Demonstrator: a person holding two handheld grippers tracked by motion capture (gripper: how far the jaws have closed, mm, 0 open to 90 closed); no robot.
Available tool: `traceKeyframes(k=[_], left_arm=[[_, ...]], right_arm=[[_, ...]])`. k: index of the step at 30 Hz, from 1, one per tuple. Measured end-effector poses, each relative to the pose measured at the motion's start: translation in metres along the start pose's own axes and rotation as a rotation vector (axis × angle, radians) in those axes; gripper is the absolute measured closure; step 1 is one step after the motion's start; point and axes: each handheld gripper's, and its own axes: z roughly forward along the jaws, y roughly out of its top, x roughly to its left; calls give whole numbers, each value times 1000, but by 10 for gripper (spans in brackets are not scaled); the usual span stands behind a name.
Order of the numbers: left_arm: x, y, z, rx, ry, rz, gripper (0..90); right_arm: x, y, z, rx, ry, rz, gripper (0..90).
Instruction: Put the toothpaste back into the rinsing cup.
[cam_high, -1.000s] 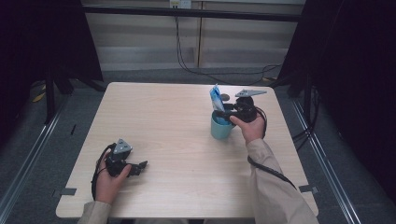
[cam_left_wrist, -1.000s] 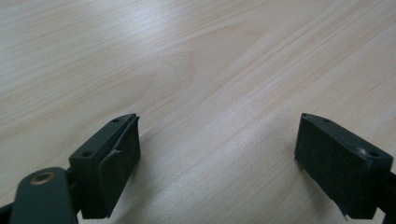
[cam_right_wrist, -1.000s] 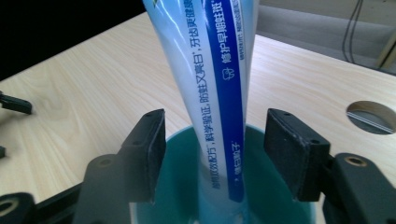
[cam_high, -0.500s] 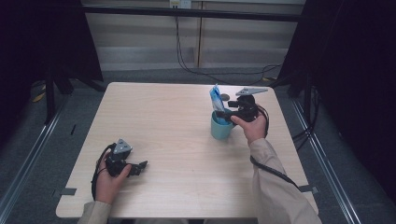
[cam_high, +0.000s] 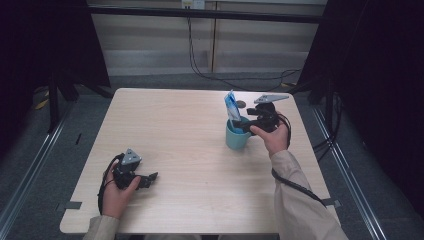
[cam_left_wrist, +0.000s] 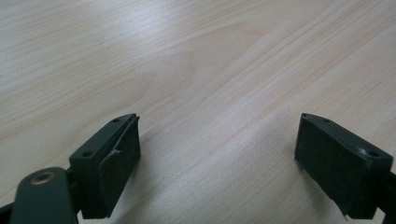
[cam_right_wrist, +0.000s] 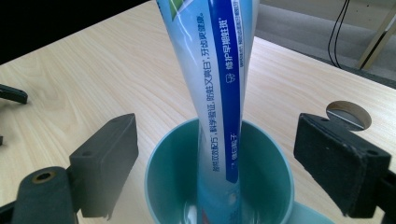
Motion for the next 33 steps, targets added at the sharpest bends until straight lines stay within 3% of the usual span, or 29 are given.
traceKeyframes(k=[18, 33], left_arm=[[0, 0, 0, 0, 1, 0, 140], [0, 0, 0, 0, 0, 0, 140]], right_arm=[[3, -10, -13, 19, 34, 14, 136], [8, -16, -25, 48, 69, -24, 137]])
